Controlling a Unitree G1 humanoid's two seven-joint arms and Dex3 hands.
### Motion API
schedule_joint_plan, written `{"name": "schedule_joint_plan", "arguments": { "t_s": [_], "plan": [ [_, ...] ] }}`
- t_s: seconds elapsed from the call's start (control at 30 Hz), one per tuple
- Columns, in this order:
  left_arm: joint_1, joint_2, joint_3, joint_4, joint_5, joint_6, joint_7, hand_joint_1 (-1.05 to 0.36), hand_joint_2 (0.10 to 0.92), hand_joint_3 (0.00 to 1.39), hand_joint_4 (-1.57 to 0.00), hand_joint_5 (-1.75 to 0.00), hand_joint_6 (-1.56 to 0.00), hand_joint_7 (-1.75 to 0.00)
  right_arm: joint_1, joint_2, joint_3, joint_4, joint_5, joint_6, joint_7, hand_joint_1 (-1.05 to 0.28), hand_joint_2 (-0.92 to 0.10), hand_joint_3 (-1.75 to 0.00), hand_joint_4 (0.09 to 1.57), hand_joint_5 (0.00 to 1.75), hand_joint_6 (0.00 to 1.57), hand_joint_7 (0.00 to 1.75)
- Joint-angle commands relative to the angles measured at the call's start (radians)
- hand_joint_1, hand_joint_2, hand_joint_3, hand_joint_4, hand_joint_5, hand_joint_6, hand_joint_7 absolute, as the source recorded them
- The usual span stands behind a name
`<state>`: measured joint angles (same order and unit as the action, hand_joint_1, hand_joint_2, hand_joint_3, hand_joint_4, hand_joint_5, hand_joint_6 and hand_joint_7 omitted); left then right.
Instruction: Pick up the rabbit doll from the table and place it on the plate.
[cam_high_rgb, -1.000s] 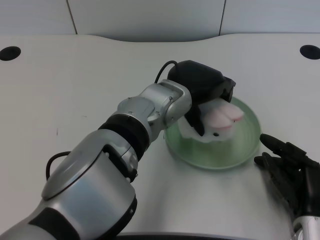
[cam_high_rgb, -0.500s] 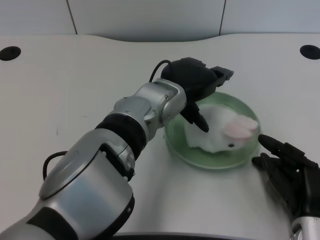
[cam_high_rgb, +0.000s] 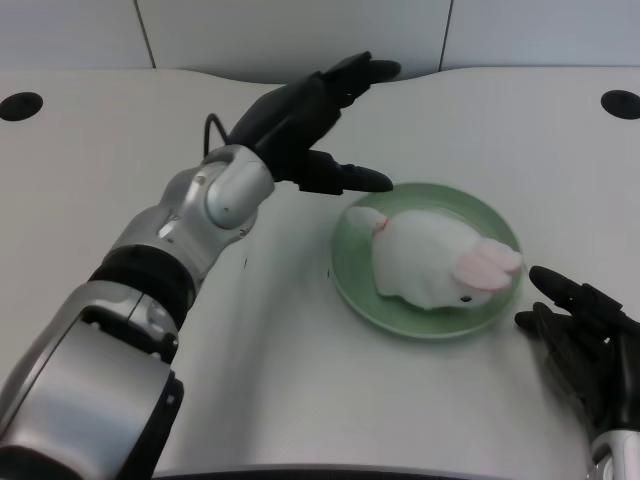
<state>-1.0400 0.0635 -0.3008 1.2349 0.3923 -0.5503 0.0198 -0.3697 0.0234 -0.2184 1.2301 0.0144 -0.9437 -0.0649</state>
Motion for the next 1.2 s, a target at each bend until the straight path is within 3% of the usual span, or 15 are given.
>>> {"name": "schedule_joint_plan", "arguments": {
  "t_s": [0.03, 0.13, 0.2, 0.3, 0.37, 0.43, 0.53, 0.6, 0.7, 0.73, 0.83, 0.9, 1.0, 1.07, 1.2],
  "plan": [
    [0.09, 0.039, 0.072, -0.059, -0.09, -0.038, -0.078, -0.63, 0.921, 0.16, 0.0, -1.28, -0.01, -0.78, -0.005, -0.015, 0.001, 0.002, -0.007, 0.0, -0.022, -0.32, -0.92, -0.23, 0.71, 0.85, 0.96, 0.02],
    [0.179, 0.068, 0.138, -0.136, -0.181, -0.04, -0.154, -0.61, 0.921, 0.2, -0.03, -1.35, -0.05, -0.8, -0.008, -0.014, -0.001, 0.005, -0.002, -0.004, -0.017, -0.31, -0.92, -0.22, 0.71, 0.84, 0.96, 0.03],
    [0.235, 0.081, 0.175, -0.199, -0.229, -0.019, -0.18, -0.6, 0.921, 0.22, -0.08, -1.36, -0.11, -0.78, -0.009, -0.019, 0.008, 0.004, -0.015, -0.003, -0.028, -0.3, -0.92, -0.23, 0.71, 0.84, 0.96, 0.03],
    [0.331, 0.086, 0.24, -0.325, -0.326, 0.057, -0.239, -0.56, 0.921, 0.25, -0.21, -1.35, -0.3, -0.6, -0.01, -0.019, 0.009, -0.001, -0.016, 0.004, -0.027, -0.3, -0.92, -0.24, 0.7, 0.85, 0.97, 0.03],
    [0.404, 0.084, 0.275, -0.422, -0.392, 0.113, -0.277, -0.52, 0.921, 0.26, -0.34, -1.41, -0.43, -0.58, -0.009, -0.019, 0.008, -0.004, -0.012, 0.008, -0.017, -0.31, -0.92, -0.25, 0.68, 0.85, 0.97, 0.03],
    [0.472, 0.082, 0.298, -0.518, -0.435, 0.164, -0.294, -0.52, 0.921, 0.25, -0.41, -1.45, -0.51, -0.59, -0.009, -0.018, 0.01, -0.005, -0.016, 0.005, -0.021, -0.3, -0.92, -0.25, 0.68, 0.85, 0.97, 0.03],
    [0.608, 0.078, 0.34, -0.677, -0.518, 0.238, -0.32, -0.54, 0.921, 0.29, -0.47, -1.55, -0.58, -0.63, -0.005, -0.02, 0.019, -0.018, -0.026, 0.026, -0.031, -0.32, -0.92, -0.26, 0.68, 0.86, 0.96, 0.02],
    [0.696, 0.078, 0.362, -0.777, -0.558, 0.3, -0.319, -0.57, 0.921, 0.31, -0.5, -1.58, -0.61, -0.64, -0.001, -0.016, 0.016, -0.03, -0.016, 0.03, -0.018, -0.32, -0.92, -0.26, 0.69, 0.87, 0.95, 0.02],
    [0.819, 0.072, 0.402, -0.904, -0.645, 0.385, -0.341, -0.58, 0.921, 0.34, -0.54, -1.65, -0.62, -0.66, 0.005, -0.018, 0.017, -0.047, -0.014, 0.036, -0.009, -0.33, -0.92, -0.24, 0.68, 0.94, 0.96, 0.02],
    [0.854, 0.07, 0.412, -0.941, -0.666, 0.41, -0.345, -0.58, 0.921, 0.37, -0.53, -1.69, -0.61, -0.69, 0.007, -0.018, 0.016, -0.051, -0.012, 0.042, -0.005, -0.34, -0.92, -0.24, 0.67, 0.95, 0.96, 0.02],
    [0.933, 0.085, 0.434, -1.004, -0.723, 0.488, -0.38, -0.61, 0.921, 0.41, -0.53, -1.74, -0.55, -0.84, 0.014, -0.028, 0.024, -0.059, -0.021, 0.04, 0.005, -0.33, -0.92, -0.25, 0.63, 0.98, 0.95, 0.01],
    [0.976, 0.089, 0.449, -1.041, -0.751, 0.536, -0.387, -0.6, 0.921, 0.41, -0.56, -1.75, -0.56, -1.0, 0.018, -0.03, 0.024, -0.064, -0.011, 0.041, 0.029, -0.34, -0.92, -0.25, 0.59, 1.09, 0.94, 0.01],
    [1.033, 0.091, 0.469, -1.085, -0.767, 0.575, -0.382, -0.58, 0.921, 0.46, -0.61, -1.75, -0.57, -1.16, 0.022, -0.027, 0.026, -0.07, -0.019, 0.044, 0.007, -0.35, -0.92, -0.24, 0.58, 1.17, 0.95, 0.01],
    [1.073, 0.085, 0.479, -1.118, -0.762, 0.594, -0.361, -0.58, 0.921, 0.51, -0.68, -1.75, -0.58, -1.31, 0.023, -0.028, 0.031, -0.068, -0.03, 0.033, -0.013, -0.33, -0.92, -0.23, 0.55, 1.14, 0.95, 0.02],
    [1.132, 0.076, 0.499, -1.148, -0.761, 0.614, -0.343, -0.58, 0.921, 0.58, -0.7, -1.75, -0.49, -1.54, 0.025, -0.041, 0.03, -0.066, -0.013, 0.023, 0.038, -0.34, -0.92, -0.26, 0.53, 1.07, 0.93, 0.0]
  ]
}}
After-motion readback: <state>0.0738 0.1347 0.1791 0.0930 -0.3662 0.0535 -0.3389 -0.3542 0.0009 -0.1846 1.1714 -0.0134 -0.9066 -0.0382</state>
